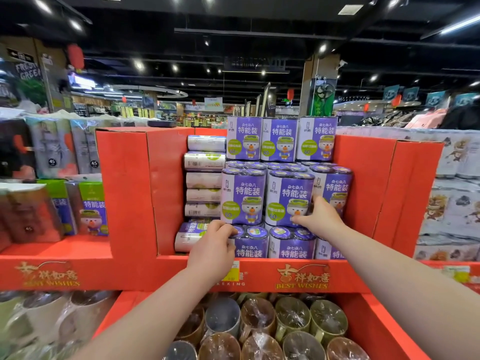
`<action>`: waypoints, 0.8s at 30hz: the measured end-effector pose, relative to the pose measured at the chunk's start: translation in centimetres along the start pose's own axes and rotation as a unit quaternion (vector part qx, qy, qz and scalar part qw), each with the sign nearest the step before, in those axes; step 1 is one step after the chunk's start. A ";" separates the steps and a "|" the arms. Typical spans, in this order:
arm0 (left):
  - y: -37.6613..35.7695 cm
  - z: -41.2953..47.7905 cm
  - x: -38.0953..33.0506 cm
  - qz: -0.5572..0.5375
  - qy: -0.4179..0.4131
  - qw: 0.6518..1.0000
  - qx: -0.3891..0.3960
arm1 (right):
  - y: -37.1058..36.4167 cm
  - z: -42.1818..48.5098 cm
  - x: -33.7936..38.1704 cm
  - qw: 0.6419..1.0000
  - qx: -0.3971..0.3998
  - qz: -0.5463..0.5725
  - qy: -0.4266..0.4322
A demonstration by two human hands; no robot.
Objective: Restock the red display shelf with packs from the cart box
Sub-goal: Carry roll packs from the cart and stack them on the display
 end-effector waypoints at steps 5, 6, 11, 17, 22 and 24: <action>0.1 -1.2 -0.4 0.029 0.002 0.999 0.029 | 0.8 -1.5 0.2 0.999 -0.027 0.023 0.011; 0.1 -1.7 -0.4 0.034 0.008 0.999 0.024 | 1.1 -2.0 0.1 0.999 -0.040 0.022 0.023; 0.0 -4.8 -0.5 0.142 0.021 0.989 -0.018 | 0.8 -5.5 -0.4 0.988 -0.005 -0.042 0.146; -0.7 -10.3 -0.4 0.211 0.001 0.976 0.045 | -3.7 -12.5 -1.9 0.911 0.255 -0.221 0.236; -0.5 -14.7 0.3 0.276 -0.002 0.955 0.111 | -7.2 -18.4 -4.0 0.854 0.340 -0.302 0.251; 0.4 -15.9 0.6 0.285 0.004 0.952 0.111 | -8.0 -20.2 -3.9 0.848 0.351 -0.304 0.255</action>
Point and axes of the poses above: each hand's wrist, its own z-axis towards the middle knuckle, its own y-axis out of the back of the hand, x = y × z, the point moved 1 cm from there along z, towards the middle knuckle, and after that the axes turned 5 degrees about z, right-handed, at the moved point
